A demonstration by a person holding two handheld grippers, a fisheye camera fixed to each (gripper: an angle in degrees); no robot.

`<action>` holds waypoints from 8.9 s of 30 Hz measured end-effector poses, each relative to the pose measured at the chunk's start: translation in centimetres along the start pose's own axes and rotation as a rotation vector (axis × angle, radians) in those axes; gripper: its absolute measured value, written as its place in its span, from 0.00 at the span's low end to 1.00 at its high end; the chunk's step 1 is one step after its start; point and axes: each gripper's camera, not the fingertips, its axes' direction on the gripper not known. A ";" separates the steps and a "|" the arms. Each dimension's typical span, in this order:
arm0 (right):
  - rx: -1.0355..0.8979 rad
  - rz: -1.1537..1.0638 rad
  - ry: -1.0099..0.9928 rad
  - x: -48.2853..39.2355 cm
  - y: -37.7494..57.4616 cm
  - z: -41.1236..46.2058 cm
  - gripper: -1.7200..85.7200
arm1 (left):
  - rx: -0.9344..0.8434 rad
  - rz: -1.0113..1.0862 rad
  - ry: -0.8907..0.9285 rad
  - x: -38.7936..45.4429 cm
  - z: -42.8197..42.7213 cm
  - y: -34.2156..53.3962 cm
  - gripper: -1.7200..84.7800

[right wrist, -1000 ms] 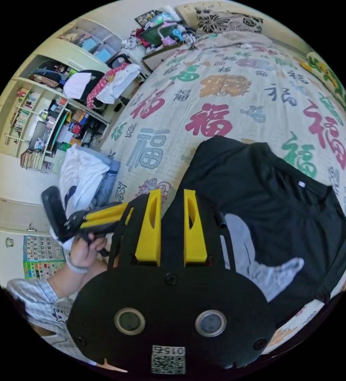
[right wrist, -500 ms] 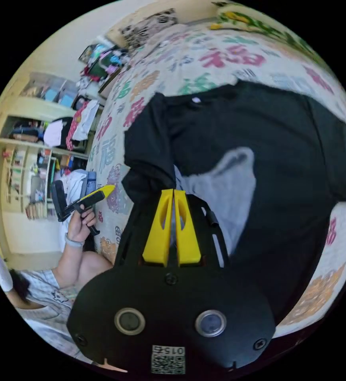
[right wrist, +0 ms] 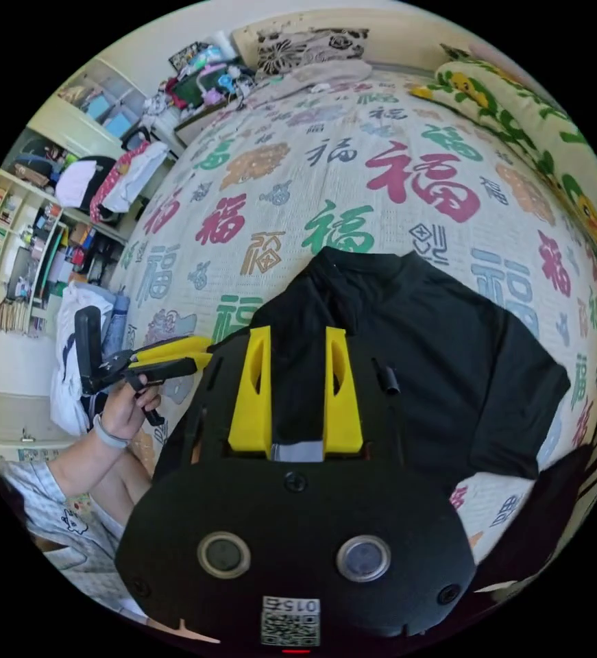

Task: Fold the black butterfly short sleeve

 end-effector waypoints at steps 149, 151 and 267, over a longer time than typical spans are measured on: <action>0.566 0.651 -0.150 61.9 46.1 12.7 0.11 | -0.273 0.743 -0.471 67.7 43.0 -9.2 0.11; 0.578 0.640 -0.170 61.6 45.6 12.4 0.10 | -0.291 0.672 -0.419 66.3 43.9 -10.6 0.11; 0.077 0.349 -0.114 6.9 8.1 -8.8 0.08 | 0.127 0.467 -0.260 19.1 6.7 19.3 0.09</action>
